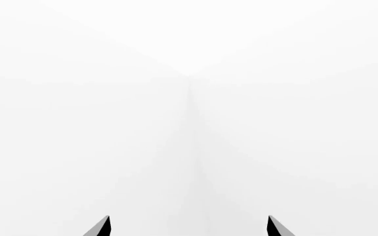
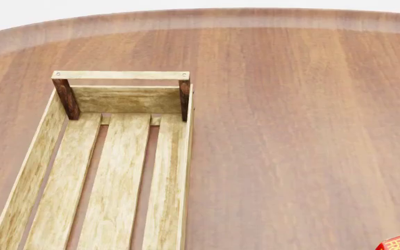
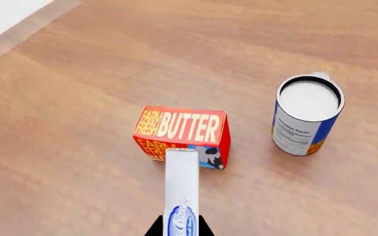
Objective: Pick up the cream cheese and put it in the tray.
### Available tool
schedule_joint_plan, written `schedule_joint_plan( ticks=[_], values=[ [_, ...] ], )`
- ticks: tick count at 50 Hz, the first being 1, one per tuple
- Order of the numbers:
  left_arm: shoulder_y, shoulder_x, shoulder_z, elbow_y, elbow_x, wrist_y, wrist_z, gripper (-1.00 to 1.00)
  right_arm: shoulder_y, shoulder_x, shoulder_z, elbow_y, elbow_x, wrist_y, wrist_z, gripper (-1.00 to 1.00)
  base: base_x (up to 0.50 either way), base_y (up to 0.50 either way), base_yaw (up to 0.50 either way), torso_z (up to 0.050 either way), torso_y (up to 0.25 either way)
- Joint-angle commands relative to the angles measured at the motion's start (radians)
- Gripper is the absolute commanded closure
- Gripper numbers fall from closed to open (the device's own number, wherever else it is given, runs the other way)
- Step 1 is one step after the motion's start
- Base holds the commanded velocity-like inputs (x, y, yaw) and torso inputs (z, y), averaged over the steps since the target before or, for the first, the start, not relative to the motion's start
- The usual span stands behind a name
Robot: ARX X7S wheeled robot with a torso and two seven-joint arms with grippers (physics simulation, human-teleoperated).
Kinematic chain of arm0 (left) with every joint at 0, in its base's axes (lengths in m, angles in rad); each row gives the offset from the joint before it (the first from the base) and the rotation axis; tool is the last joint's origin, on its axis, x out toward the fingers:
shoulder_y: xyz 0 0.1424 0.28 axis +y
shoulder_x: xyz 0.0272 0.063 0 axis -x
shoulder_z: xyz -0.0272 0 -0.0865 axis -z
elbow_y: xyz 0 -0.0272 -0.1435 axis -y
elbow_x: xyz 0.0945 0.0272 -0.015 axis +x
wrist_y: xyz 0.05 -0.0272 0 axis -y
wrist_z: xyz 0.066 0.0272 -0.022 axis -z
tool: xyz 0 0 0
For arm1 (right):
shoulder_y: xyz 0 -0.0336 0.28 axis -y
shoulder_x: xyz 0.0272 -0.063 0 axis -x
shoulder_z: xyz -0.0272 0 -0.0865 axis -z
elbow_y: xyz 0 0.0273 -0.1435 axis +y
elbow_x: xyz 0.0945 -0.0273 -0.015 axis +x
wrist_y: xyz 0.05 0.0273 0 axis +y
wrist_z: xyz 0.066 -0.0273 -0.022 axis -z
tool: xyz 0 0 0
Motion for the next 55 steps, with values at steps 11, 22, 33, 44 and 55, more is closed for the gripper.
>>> schedule_joint_plan(
  ticks=[11, 22, 33, 44, 55],
  values=[
    [-0.009, 0.000, 0.022, 0.000, 0.018, -0.017, 0.004, -1.00, 0.149, 0.126, -0.020, -0.188, 0.009, 0.199, 0.080, 1.00, 0.00, 0.00, 0.00, 0.000, 0.000],
    [-0.008, 0.000, 0.025, 0.000, 0.022, -0.017, 0.004, -1.00, 0.324, 0.099, 0.183, -0.251, 0.169, 0.505, 0.100, 1.00, 0.00, 0.00, 0.00, 0.000, 0.001],
    [-0.010, 0.000, 0.032, 0.000, 0.030, -0.020, 0.004, -1.00, 0.514, 0.002, 0.320, -0.242, 0.281, 0.827, 0.099, 1.00, 0.00, 0.00, 0.00, 0.000, 0.000],
    [-0.009, 0.000, 0.034, 0.000, 0.032, -0.021, 0.002, -1.00, 0.666, -0.032, 0.306, -0.162, 0.321, 0.952, 0.059, 1.00, 0.00, 0.00, 0.00, 0.000, 0.000],
    [-0.014, 0.000, 0.039, 0.000, 0.037, -0.030, 0.006, -1.00, 0.752, -0.016, 0.144, -0.057, 0.173, 0.925, -0.116, 1.00, 0.00, 0.00, 0.00, 0.000, 0.001]
  ],
)
